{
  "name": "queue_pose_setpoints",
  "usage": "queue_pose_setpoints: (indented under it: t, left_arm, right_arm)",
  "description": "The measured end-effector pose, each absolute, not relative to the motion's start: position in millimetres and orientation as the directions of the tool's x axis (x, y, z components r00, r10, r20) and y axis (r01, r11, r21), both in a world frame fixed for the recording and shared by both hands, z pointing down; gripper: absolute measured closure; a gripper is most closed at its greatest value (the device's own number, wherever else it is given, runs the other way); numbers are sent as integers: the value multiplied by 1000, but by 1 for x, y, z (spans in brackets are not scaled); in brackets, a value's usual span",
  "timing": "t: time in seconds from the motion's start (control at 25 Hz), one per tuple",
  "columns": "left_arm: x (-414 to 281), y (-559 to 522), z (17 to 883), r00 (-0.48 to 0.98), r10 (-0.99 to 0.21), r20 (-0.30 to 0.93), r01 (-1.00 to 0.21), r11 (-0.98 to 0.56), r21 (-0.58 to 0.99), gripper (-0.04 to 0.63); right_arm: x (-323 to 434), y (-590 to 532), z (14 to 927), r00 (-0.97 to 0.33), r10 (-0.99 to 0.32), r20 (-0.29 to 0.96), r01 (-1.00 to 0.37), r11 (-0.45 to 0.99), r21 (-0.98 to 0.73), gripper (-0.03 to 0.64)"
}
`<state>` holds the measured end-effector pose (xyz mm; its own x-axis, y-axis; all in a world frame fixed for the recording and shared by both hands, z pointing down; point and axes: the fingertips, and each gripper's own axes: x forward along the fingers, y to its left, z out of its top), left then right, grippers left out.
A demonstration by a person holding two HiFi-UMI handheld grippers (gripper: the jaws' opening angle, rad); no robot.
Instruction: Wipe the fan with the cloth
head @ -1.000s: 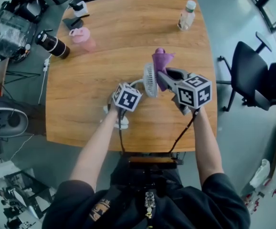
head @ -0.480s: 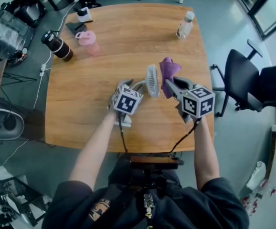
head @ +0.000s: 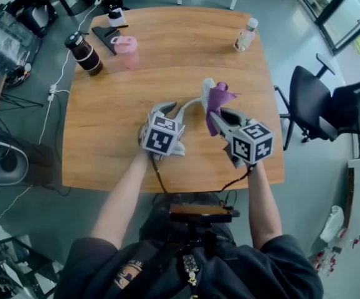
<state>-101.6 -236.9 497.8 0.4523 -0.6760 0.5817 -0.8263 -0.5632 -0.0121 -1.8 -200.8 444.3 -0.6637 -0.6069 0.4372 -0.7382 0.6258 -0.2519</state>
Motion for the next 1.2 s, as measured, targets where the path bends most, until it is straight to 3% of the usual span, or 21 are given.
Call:
queue_pose_setpoints:
  t: [0.08, 0.36, 0.84, 1.08, 1.2]
  left_arm:
    - [-120, -229, 493, 442, -685, 579, -837, -547, -7, 554]
    - [-161, -184, 538, 419, -601, 680, -845, -533, 50, 583]
    - [-167, -183, 570, 269, -661, 701, -888, -451, -85, 589]
    - [-161, -181, 571, 242, -684, 688, -899, -426, -107, 590]
    - [-163, -181, 569, 238, -699, 674, -896, -426, -124, 589]
  right_arm:
    - [-31, -180, 448, -696, -563, 447, -702, 663, -259, 546]
    - [-108, -112, 482, -791, -369, 487, -569, 735, -368, 546]
    - [-56, -95, 554, -672, -479, 566, -726, 579, -372, 545]
    - [-44, -96, 596, -564, -459, 686, -780, 569, -261, 545]
    - [-33, -108, 585, -540, -510, 669, -801, 556, -222, 545]
